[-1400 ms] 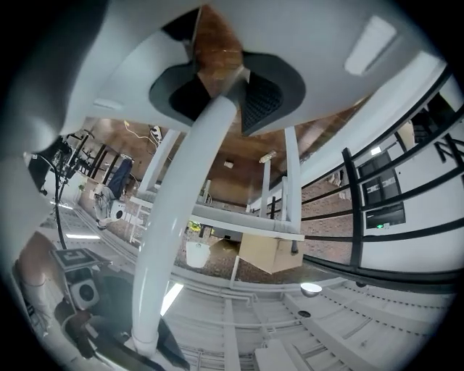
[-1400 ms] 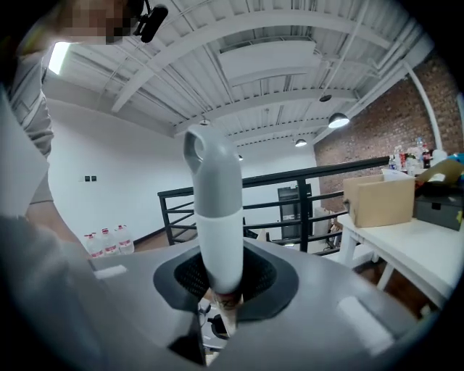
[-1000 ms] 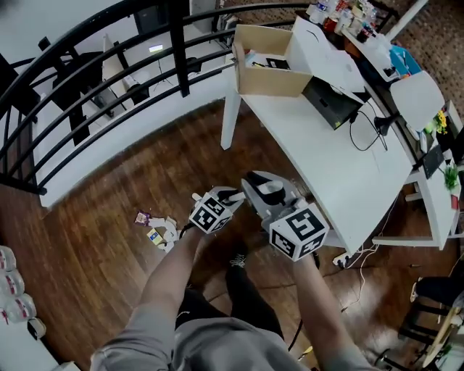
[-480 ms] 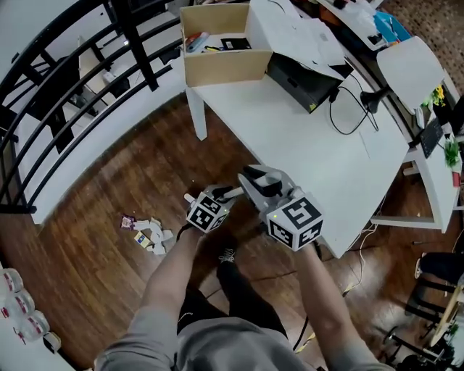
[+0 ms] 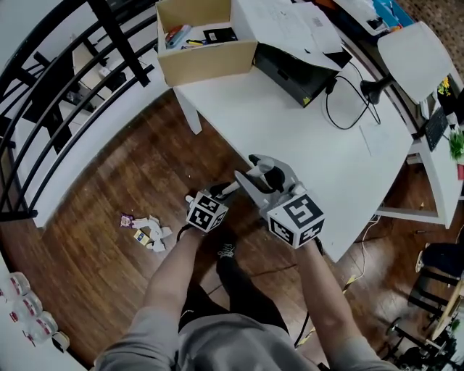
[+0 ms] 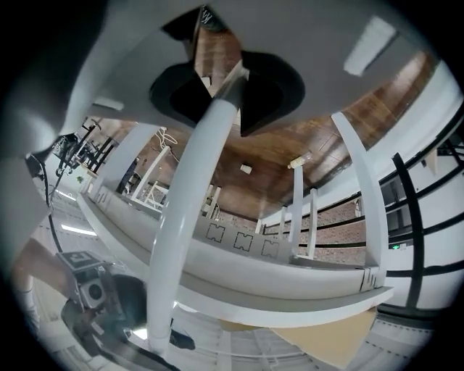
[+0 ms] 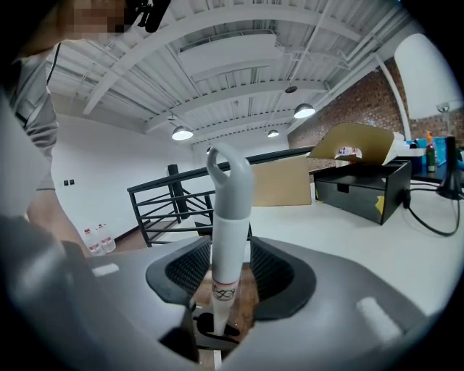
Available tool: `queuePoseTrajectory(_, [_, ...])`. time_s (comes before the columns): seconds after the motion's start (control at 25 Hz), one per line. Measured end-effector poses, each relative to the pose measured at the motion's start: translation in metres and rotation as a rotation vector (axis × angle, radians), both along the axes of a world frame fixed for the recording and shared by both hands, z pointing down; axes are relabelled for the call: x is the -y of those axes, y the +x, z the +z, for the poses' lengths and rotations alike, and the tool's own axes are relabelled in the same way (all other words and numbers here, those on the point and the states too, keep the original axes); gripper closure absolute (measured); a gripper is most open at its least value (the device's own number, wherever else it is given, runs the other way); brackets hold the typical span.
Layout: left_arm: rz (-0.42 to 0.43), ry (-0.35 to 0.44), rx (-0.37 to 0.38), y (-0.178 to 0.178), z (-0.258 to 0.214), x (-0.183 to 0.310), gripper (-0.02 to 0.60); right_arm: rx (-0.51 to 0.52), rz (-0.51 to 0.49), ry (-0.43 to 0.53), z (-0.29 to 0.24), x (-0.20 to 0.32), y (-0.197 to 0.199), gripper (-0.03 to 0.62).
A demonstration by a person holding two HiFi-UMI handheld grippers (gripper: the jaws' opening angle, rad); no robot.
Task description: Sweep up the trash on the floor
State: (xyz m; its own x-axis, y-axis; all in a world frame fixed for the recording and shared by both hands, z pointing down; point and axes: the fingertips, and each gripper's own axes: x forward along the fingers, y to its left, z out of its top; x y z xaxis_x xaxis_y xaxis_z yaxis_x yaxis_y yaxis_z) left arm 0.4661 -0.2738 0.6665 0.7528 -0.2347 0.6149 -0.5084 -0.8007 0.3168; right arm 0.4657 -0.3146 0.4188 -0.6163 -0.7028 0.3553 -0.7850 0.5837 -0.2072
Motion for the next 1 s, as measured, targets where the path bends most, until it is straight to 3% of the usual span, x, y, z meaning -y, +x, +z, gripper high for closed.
queuePoseTrajectory(0.08, [-0.010,-0.002,-0.005,0.001,0.000,0.004,0.479,0.003,0.015,0.001,-0.002,0.000,0.008,0.433])
queuePoseTrajectory(0.4, [-0.060,-0.015,-0.010,0.014,0.006,0.016,0.469,0.010,0.107,-0.007,-0.007,-0.023,0.045,0.428])
queuePoseTrajectory(0.72, [-0.080,-0.038,-0.021,0.022,0.009,0.021,0.457,0.017,0.151,-0.018,-0.011,-0.049,0.058,0.428])
queuePoseTrajectory(0.88, [-0.057,-0.064,-0.043,0.024,0.007,0.012,0.382,0.023,0.147,-0.024,-0.011,-0.055,0.054,0.428])
queuePoseTrajectory(1.0, [-0.050,-0.066,-0.058,0.015,-0.001,0.005,0.359,0.027,0.143,-0.034,-0.010,-0.061,0.045,0.430])
